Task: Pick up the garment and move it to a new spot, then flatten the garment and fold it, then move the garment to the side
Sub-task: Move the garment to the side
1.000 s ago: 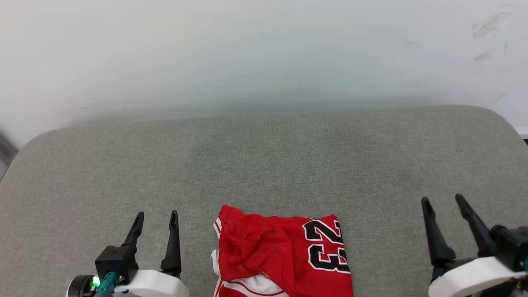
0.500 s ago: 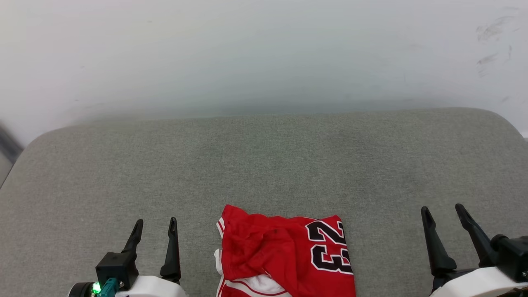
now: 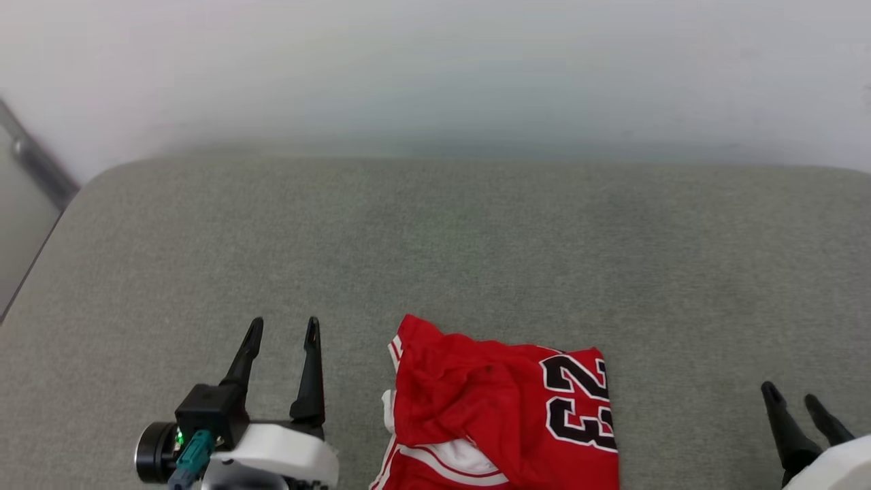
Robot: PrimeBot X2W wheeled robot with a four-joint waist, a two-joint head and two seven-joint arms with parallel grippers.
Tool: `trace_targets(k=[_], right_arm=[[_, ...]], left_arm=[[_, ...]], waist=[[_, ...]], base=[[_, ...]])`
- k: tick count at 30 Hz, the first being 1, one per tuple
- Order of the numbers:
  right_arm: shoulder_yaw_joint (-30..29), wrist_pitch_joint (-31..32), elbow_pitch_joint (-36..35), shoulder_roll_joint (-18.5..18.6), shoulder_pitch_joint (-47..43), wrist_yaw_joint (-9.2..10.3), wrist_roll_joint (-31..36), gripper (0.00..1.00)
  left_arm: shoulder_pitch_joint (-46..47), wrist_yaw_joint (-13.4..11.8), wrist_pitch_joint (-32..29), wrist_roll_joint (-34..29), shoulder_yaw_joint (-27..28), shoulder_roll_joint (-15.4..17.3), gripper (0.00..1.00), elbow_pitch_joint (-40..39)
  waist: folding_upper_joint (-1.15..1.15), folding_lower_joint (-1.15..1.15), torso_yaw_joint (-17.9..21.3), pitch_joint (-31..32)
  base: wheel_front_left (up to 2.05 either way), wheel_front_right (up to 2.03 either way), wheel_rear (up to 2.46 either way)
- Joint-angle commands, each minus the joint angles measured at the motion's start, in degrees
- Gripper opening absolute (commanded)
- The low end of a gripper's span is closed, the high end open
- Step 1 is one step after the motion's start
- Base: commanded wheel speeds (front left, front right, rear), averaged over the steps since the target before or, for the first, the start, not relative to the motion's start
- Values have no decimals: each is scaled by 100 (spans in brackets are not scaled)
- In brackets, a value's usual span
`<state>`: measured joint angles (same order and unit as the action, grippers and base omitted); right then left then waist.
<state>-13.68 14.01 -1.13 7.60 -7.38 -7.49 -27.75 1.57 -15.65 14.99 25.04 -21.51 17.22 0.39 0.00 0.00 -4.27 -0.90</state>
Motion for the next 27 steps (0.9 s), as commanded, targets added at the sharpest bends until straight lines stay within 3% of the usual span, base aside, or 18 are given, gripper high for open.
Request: trace_targets(k=[1,11,19,20,21,27], right_arm=[[84,264,253,73,206,0,-309,100],[1571,1500,1006,251,645,1,-1760,100],[2001,1858,1473,272,908,6,-2380,100],[2036,1919,1551,264,945,7,-2462,40],[2066,1961,1611,277,972,7,-2495,0],[2302,1810,1406,519,1210,5,-2373,0]], left_arm=[[165,62,24,-84,43,-102,100,-27],[498,410,23,-371,280,-515,100,113],[610,609,19,-575,471,-689,100,183],[618,636,19,-596,489,-717,100,190],[628,662,20,-630,508,-742,100,206],[589,759,20,-747,659,-831,100,283]], waist=[[0,0,-227,-284],[0,0,-595,-867],[0,0,-675,-1107],[0,0,-680,-1131],[0,0,-682,-1141],[0,0,-634,-1106]], base=[[0,0,0],[0,0,0],[0,0,0],[0,0,0],[0,0,0],[0,0,0]])
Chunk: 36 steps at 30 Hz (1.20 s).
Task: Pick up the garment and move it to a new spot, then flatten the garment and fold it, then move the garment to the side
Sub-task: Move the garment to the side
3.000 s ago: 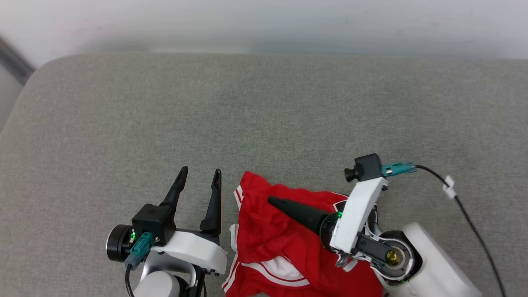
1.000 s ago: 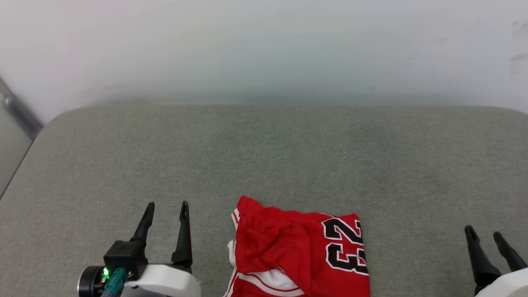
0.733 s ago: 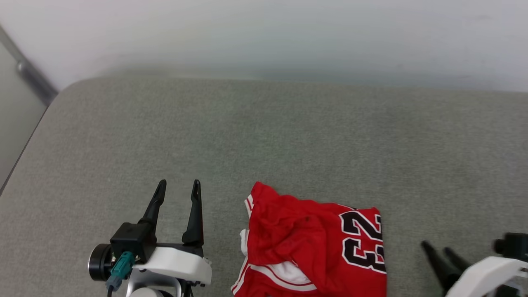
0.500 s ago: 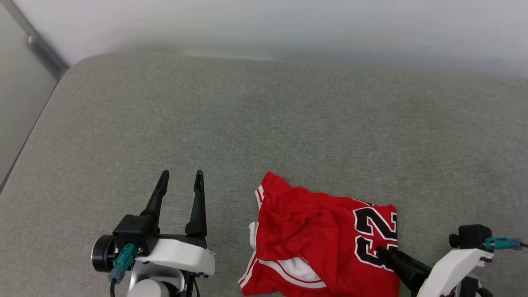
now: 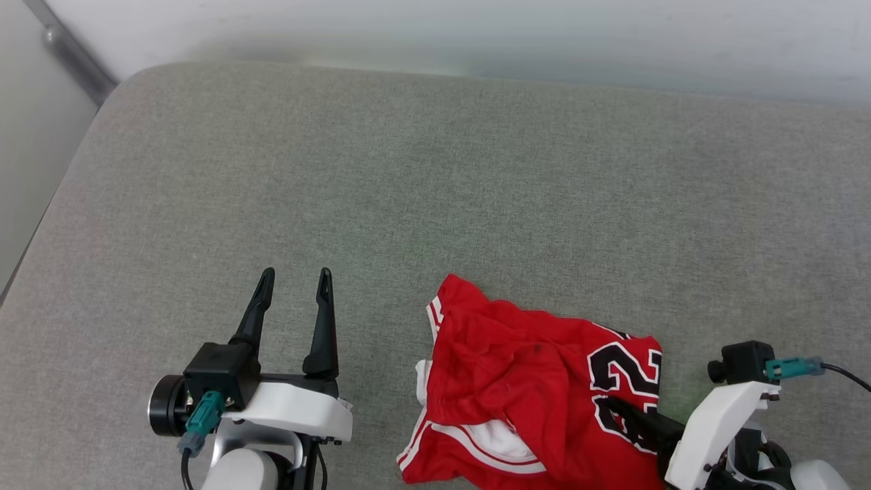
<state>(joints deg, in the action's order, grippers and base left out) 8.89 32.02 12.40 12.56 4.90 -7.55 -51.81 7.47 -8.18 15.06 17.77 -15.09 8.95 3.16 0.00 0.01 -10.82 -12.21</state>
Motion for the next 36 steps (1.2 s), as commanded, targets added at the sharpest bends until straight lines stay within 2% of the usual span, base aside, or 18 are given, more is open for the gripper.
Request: trace_targets(k=[1,4,9,14,20,24,28,32,36], right_arm=[[80,-39,-11,87,18,12,111,0],[172,-189,-272,289,137,10,467,0],[329,-169,-746,653,341,8,1468,0],[437,156,-1319,904,491,8,2114,0],[367,469,-1780,1100,678,8,2404,0],[282,468,-1680,1142,930,8,2418,0],[150,180,-1357,1198,1322,8,2437,0],[-10,-203,-928,1390,1817,8,2522,0],[-180,-599,-435,1663,2301,8,2628,0]], left_arm=[[-21,37,13,-49,31,-19,100,19],[-61,96,13,-103,76,-58,100,31],[-142,168,13,-192,124,-60,100,14],[-229,215,13,-244,160,-75,100,-30],[-142,279,13,-315,170,-29,100,-124],[-6,288,2,-380,174,65,100,-250],[241,337,-130,-498,92,166,100,-434],[492,370,-293,-622,25,294,100,-670],[731,412,-485,-740,-31,413,100,-958]], waist=[[0,-1,43,65],[0,-1,140,188],[0,-1,509,358],[0,-1,1193,442],[0,-1,2221,297],[0,-1,2850,4],[0,-1,3252,-425],[0,-1,3428,-905],[0,-1,3427,-1420]], base=[[0,0,0],[0,0,0],[0,0,0],[0,0,0],[0,0,0],[0,0,0],[0,0,0],[0,0,0],[0,0,0]])
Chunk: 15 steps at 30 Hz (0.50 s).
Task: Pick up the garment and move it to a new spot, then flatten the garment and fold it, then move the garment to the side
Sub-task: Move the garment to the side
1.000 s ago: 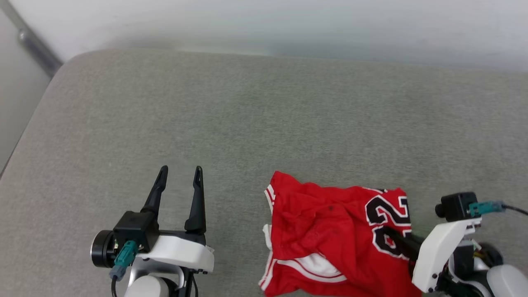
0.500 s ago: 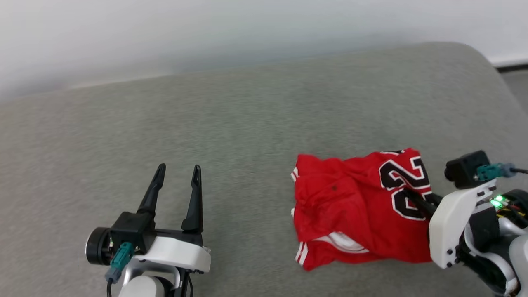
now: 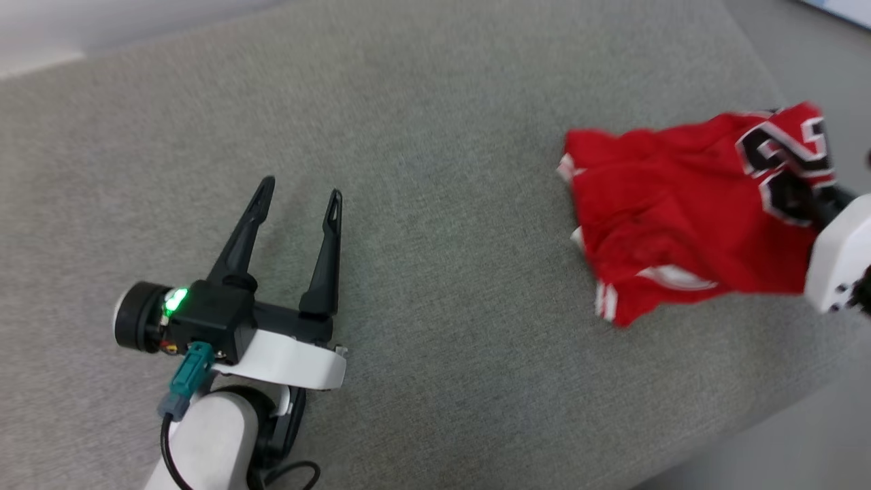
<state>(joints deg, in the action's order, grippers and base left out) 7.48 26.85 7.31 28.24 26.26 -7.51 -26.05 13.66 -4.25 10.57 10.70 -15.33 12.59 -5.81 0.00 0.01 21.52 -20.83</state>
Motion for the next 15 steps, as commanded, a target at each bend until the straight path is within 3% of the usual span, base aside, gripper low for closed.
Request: trace_targets(k=[1,6,15], right_arm=[[-119,-237,183,150,324,4,81,0],[-528,-662,920,354,876,4,170,0],[-1283,-1800,2761,330,1699,5,440,0]], left_arm=[[175,31,-75,-61,-15,85,100,-129],[472,109,-286,-196,-87,213,100,-458],[852,181,-439,-332,-200,331,100,-806]], waist=[[0,-1,176,-687],[0,-1,29,-1280],[0,-1,-303,-1989]], base=[[0,0,0],[0,0,0],[0,0,0]])
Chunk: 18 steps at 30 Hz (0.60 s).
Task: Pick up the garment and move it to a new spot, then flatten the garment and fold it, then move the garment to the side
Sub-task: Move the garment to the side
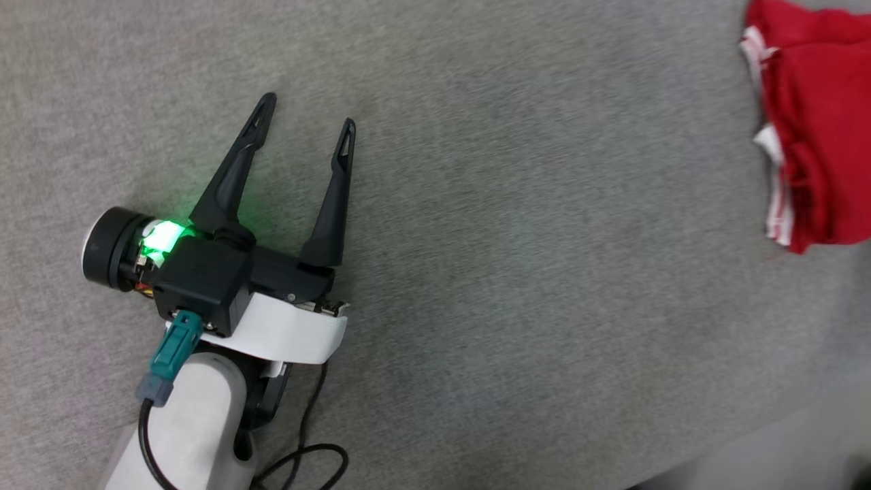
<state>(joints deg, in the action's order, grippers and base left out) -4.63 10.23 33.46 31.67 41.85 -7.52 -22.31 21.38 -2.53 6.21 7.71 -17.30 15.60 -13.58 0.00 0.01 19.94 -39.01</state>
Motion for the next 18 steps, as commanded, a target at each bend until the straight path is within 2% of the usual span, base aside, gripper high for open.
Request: trace_targets(k=[1,2,3,4,5,11,12,18], right_arm=[[-122,-272,308,-4,195,6,165,0],[-184,-394,471,-44,261,6,211,0],[-228,-529,596,-78,332,5,276,27],[-266,-641,725,-81,395,6,365,96],[-285,-789,823,-119,454,6,401,100],[-548,-1730,1507,-51,713,6,889,100],[-548,-1730,1507,-51,713,6,889,100],[-630,-2363,1855,-1,575,5,1073,100]], left_arm=[[86,10,-11,-39,-13,34,100,-40],[88,5,-14,-46,-18,40,100,-38],[85,-5,-17,-46,-17,46,100,-43],[89,-16,-19,-45,-7,55,100,-41],[93,-23,-15,-38,-8,55,100,-34],[79,-47,108,47,-60,-25,100,112],[79,-47,108,47,-60,-25,100,112],[-116,-101,416,231,-89,-215,100,451]], waist=[[0,-1,-169,-198],[0,-1,-182,-212],[0,-1,-188,-222],[0,-1,-190,-228],[0,-1,-196,-226],[0,-1,-244,-15],[0,-1,-244,-15],[0,-1,-452,614]], base=[[0,0,0],[0,0,0],[0,0,0],[0,0,0],[0,0,0],[0,0,0],[0,0,0],[0,0,0]])
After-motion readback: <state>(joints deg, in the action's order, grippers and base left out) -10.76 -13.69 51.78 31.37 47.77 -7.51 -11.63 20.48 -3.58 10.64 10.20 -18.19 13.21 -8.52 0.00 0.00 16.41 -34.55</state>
